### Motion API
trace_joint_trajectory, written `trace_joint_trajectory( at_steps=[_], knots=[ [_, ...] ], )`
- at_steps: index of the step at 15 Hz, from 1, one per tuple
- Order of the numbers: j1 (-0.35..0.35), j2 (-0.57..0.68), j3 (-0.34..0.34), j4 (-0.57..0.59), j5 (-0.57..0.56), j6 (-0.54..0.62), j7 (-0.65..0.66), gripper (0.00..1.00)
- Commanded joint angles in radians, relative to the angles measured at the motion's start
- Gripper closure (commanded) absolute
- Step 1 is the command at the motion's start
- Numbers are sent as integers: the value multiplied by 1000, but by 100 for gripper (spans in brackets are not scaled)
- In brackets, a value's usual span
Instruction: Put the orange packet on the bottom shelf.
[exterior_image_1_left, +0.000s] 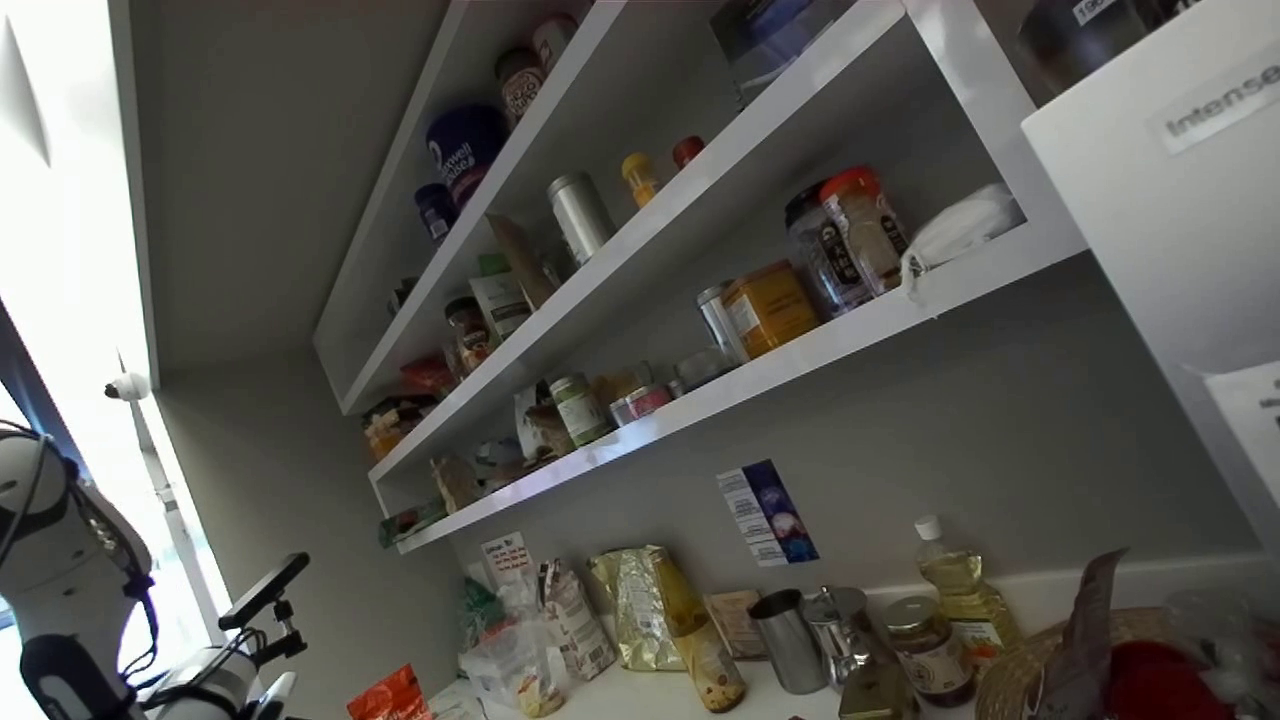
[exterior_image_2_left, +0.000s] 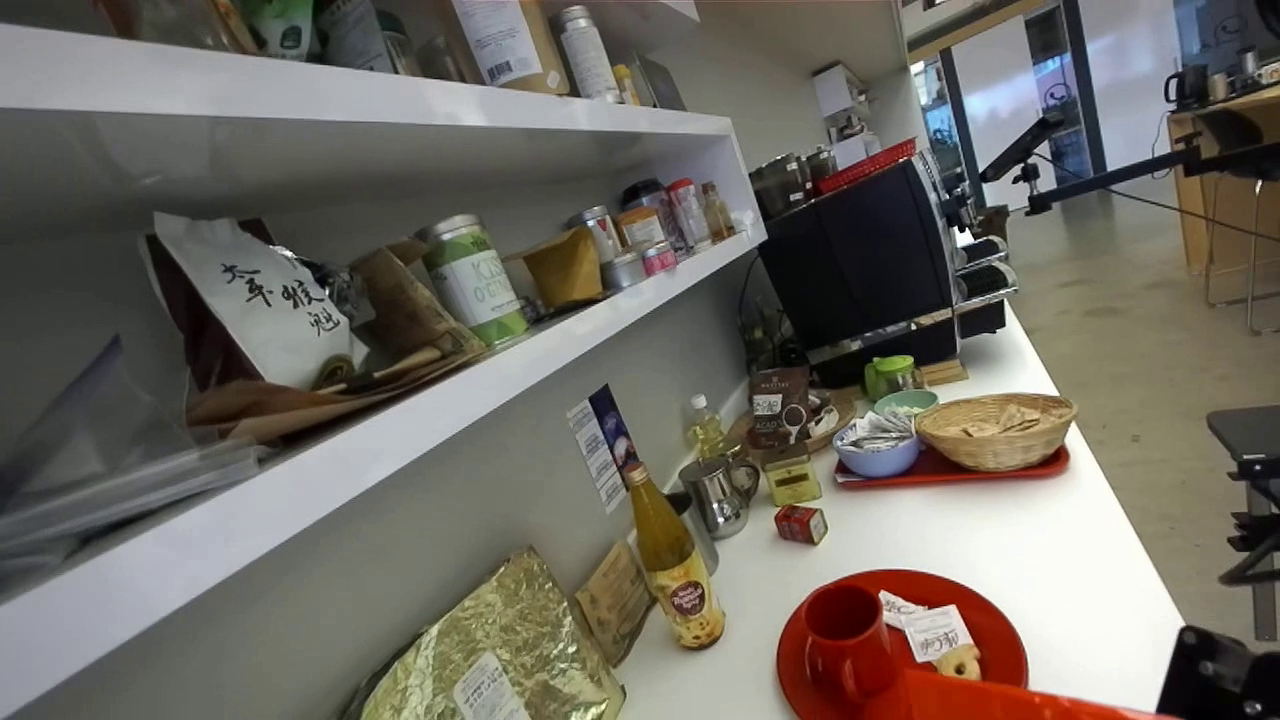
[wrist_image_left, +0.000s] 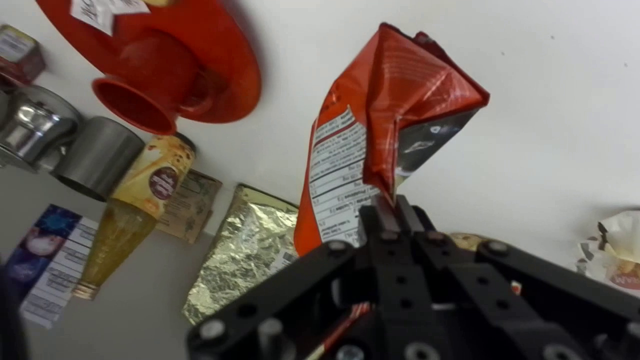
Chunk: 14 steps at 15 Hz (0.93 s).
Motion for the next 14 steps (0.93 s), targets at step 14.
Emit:
trace_joint_trajectory(
  at_steps=[14],
  knots=[
    [-15,-687,-42,-438,573,-461,-111,99]
  ],
)
